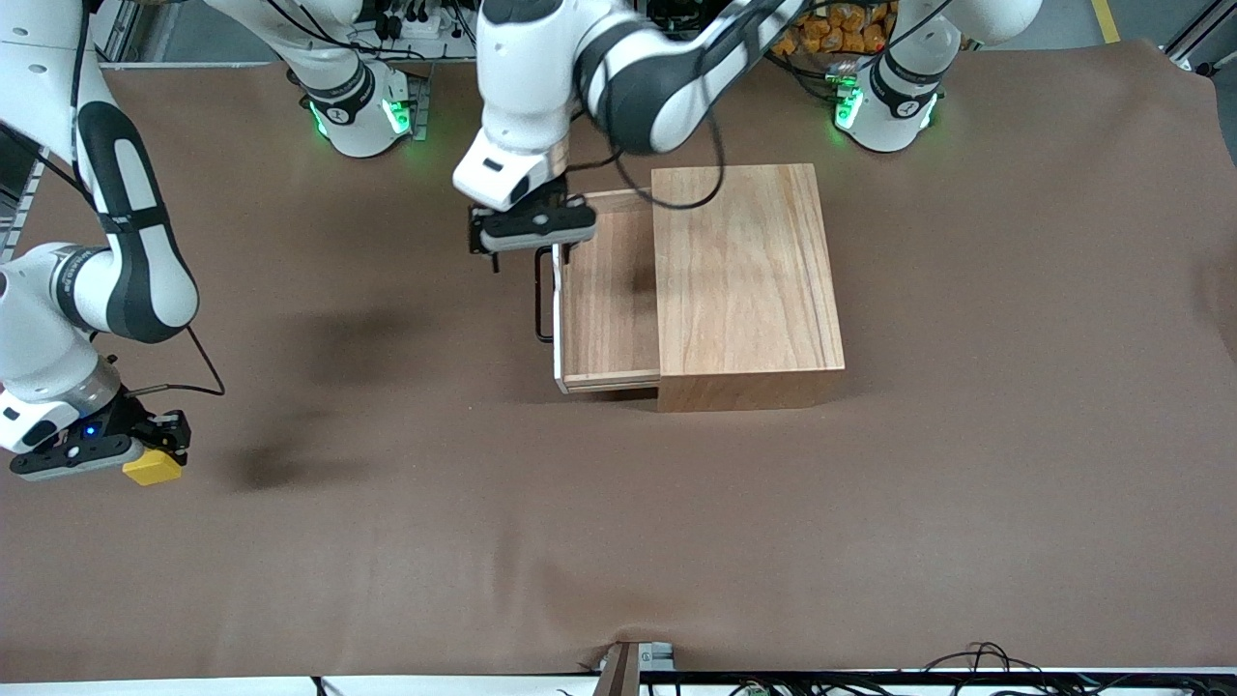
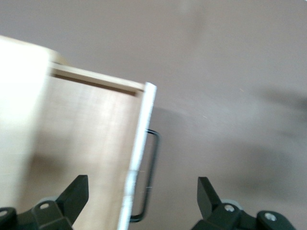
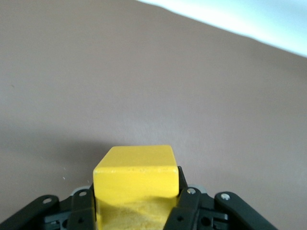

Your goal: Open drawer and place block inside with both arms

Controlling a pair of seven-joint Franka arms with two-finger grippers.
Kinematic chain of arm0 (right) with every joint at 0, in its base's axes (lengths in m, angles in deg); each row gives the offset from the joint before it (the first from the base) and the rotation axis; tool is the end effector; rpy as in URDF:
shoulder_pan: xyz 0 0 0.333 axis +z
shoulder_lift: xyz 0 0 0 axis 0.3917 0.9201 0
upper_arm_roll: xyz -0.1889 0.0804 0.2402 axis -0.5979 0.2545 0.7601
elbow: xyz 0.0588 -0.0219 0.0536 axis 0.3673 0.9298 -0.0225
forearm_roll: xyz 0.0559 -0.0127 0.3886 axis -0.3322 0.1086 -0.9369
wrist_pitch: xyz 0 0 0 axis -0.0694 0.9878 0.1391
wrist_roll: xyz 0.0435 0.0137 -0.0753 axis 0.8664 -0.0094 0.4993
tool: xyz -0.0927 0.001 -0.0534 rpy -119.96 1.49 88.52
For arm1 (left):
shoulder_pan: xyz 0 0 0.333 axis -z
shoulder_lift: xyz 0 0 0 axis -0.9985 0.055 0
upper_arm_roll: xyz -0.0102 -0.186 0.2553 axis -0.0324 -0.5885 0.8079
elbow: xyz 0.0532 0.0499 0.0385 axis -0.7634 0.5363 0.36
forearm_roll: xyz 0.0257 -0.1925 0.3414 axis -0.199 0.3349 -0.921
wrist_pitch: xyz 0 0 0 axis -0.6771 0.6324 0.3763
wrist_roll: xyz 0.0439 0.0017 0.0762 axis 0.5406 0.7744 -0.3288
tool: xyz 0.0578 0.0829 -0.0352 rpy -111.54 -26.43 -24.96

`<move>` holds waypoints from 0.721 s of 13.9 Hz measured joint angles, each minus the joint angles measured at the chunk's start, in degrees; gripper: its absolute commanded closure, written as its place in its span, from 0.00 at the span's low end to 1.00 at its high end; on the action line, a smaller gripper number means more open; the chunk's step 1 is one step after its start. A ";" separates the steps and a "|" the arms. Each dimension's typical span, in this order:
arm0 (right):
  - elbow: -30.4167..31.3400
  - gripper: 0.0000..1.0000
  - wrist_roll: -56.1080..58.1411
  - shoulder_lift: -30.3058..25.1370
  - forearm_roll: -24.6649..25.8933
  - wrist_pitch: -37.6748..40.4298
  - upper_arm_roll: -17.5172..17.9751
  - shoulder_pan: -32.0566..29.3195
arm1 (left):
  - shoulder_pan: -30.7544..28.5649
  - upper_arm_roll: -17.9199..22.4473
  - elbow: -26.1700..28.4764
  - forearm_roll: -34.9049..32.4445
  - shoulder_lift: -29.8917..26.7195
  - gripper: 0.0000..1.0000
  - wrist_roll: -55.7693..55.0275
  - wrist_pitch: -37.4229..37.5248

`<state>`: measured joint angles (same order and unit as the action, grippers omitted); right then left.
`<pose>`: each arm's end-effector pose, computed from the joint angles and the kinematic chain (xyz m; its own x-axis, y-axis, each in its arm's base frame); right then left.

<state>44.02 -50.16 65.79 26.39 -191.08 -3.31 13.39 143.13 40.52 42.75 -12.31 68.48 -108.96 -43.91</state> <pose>0.6632 -0.1277 0.3283 0.9016 0.3116 0.3001 0.2725 -0.9478 0.1655 0.4354 -0.5933 0.5105 0.9464 0.2764 0.1671 0.2546 -0.9567 0.1409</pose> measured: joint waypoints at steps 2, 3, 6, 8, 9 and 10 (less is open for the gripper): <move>-3.25 0.83 0.63 0.11 -0.08 4.98 0.12 0.73 | -3.16 0.20 0.57 -0.01 -4.64 0.00 1.35 7.33; -5.00 0.83 0.70 0.14 -0.13 8.21 0.21 1.20 | -5.11 0.32 1.33 -0.04 -6.93 0.00 1.83 10.25; -7.72 0.83 -3.66 0.14 -0.26 16.64 0.36 3.74 | -12.12 0.44 4.52 -0.07 -13.78 0.00 8.12 15.53; -8.77 0.82 -8.12 -0.36 -0.82 22.54 0.96 5.95 | -17.36 0.44 6.73 -0.07 -18.45 0.00 16.09 18.48; -9.76 0.82 -9.48 -1.39 -2.60 24.85 1.99 6.87 | -20.00 0.42 8.04 -0.06 -20.68 0.00 19.92 19.57; -11.20 0.82 -10.84 -3.29 -4.53 28.29 3.39 7.68 | -22.75 0.39 9.70 -0.05 -22.93 0.00 23.98 20.57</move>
<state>32.82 -61.00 62.50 21.86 -162.79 0.08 21.07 120.38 40.91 52.44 -12.36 45.55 -84.98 -23.35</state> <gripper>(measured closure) 0.436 0.000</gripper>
